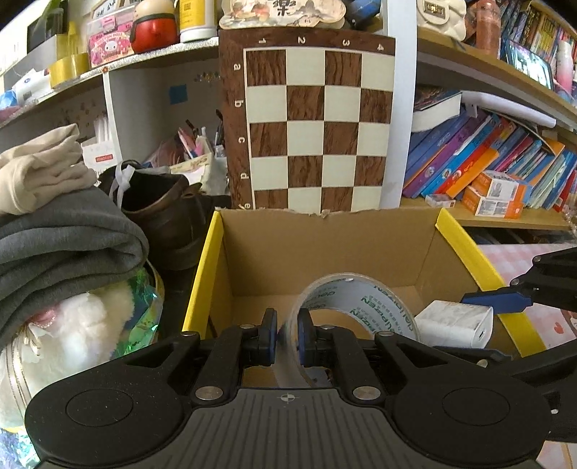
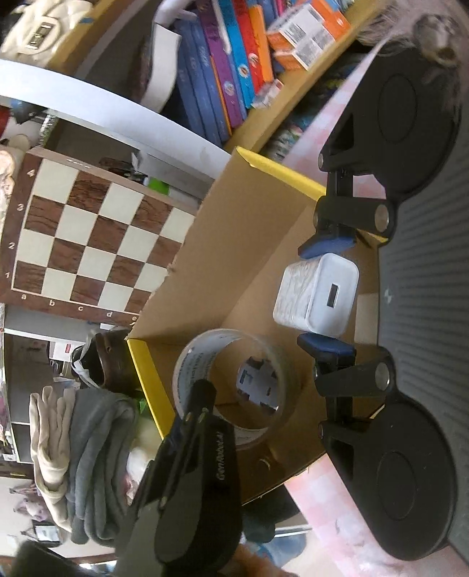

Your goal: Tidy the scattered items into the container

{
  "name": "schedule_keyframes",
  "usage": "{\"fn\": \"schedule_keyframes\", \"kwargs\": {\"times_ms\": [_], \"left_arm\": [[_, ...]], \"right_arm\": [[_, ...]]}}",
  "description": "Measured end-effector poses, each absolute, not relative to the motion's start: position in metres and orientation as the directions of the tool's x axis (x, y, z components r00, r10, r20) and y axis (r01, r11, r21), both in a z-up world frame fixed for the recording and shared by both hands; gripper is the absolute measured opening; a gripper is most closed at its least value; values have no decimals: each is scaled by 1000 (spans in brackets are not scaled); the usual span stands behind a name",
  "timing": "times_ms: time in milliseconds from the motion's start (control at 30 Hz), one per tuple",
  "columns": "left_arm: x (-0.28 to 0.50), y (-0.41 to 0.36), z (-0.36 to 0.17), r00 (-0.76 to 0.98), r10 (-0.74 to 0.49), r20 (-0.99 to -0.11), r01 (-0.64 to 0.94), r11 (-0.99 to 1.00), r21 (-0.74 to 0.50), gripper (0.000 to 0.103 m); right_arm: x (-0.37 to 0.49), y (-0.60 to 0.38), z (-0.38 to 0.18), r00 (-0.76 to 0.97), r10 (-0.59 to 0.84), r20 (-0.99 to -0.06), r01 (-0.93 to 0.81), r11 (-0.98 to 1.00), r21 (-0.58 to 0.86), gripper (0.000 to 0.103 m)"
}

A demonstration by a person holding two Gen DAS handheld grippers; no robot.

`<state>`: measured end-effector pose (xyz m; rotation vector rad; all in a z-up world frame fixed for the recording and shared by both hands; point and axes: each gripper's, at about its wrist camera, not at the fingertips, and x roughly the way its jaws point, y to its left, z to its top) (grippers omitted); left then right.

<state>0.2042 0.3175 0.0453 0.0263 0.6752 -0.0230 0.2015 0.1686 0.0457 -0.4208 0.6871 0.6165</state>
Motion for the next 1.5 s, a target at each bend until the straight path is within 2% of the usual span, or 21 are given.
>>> {"fn": "schedule_keyframes", "kwargs": {"times_ms": [500,1500], "left_arm": [[205,319,35,745,-32,-667,42,999,0,12],[198,319,37,744,-34,-667,34,999,-13,16]], "right_arm": [[208,170,44,514,380,-769,-637,770,-45,44],[203,167,48,548,345,-762,-604,793,-76,44]]}}
